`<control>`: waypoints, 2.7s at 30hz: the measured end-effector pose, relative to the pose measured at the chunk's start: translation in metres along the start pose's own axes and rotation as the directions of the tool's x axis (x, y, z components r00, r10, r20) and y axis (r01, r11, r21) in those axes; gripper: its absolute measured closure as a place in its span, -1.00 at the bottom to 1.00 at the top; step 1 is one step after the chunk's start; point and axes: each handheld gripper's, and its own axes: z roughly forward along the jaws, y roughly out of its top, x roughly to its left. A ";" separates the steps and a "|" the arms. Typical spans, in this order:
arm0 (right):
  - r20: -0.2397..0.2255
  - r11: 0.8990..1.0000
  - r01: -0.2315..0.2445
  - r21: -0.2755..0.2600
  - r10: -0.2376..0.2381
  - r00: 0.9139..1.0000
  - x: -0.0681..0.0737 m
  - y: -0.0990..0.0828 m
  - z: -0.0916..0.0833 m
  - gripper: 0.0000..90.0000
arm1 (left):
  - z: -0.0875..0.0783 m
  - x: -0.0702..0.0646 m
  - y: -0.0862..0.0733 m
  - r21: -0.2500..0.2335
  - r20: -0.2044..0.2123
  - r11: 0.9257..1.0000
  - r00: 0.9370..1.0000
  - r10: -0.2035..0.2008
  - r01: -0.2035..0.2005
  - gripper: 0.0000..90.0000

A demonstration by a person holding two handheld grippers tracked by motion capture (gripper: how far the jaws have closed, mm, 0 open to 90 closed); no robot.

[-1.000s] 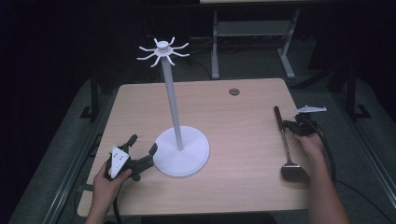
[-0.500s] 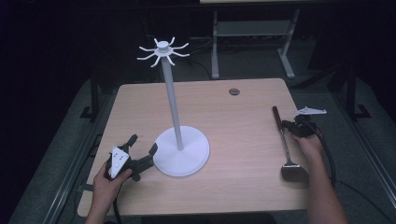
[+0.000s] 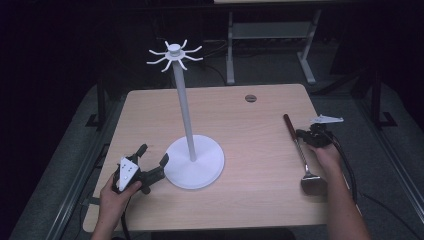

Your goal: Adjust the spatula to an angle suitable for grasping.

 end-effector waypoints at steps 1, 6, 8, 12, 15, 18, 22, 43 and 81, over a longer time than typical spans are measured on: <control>-0.004 1.000 0.001 0.000 -0.001 1.000 0.001 0.000 0.000 1.00 | 0.000 0.000 0.000 -0.001 0.000 1.000 1.000 -0.001 0.001 -0.72; -0.015 1.000 0.005 0.001 -0.005 1.000 0.004 0.001 0.002 1.00 | 0.000 0.000 0.000 0.000 0.000 1.000 1.000 0.000 0.000 -0.72; -0.020 1.000 0.009 0.001 -0.009 1.000 0.005 0.002 0.003 1.00 | 0.000 0.000 0.000 -0.003 0.001 1.000 1.000 -0.003 0.003 -0.72; -0.033 1.000 0.025 0.013 -0.025 0.999 0.009 0.003 0.005 1.00 | 0.000 0.000 0.000 -0.002 0.002 1.000 1.000 -0.004 0.004 -0.72; -0.041 0.999 0.036 0.025 -0.035 0.999 0.013 0.004 0.007 1.00 | 0.000 0.000 0.000 0.000 0.001 1.000 1.000 0.000 0.000 -0.72; -0.052 0.998 0.059 0.034 -0.057 0.997 0.018 0.007 0.010 1.00 | 0.000 0.000 0.000 -0.002 0.002 1.000 1.000 -0.003 0.003 -0.72; -0.062 0.996 0.075 0.040 -0.072 0.995 0.022 0.009 0.011 1.00 | 0.000 0.000 0.000 -0.003 0.002 1.000 1.000 -0.003 0.003 -0.72; -0.129 0.984 0.165 0.063 -0.156 0.979 0.050 0.017 0.021 1.00 | 0.000 -0.001 0.000 -0.006 0.004 1.000 1.000 0.000 0.000 -0.72; -0.316 0.950 0.306 0.057 -0.274 0.908 0.103 0.024 0.032 1.00 | 0.000 0.000 0.000 -0.002 0.007 1.000 1.000 0.009 -0.009 -0.72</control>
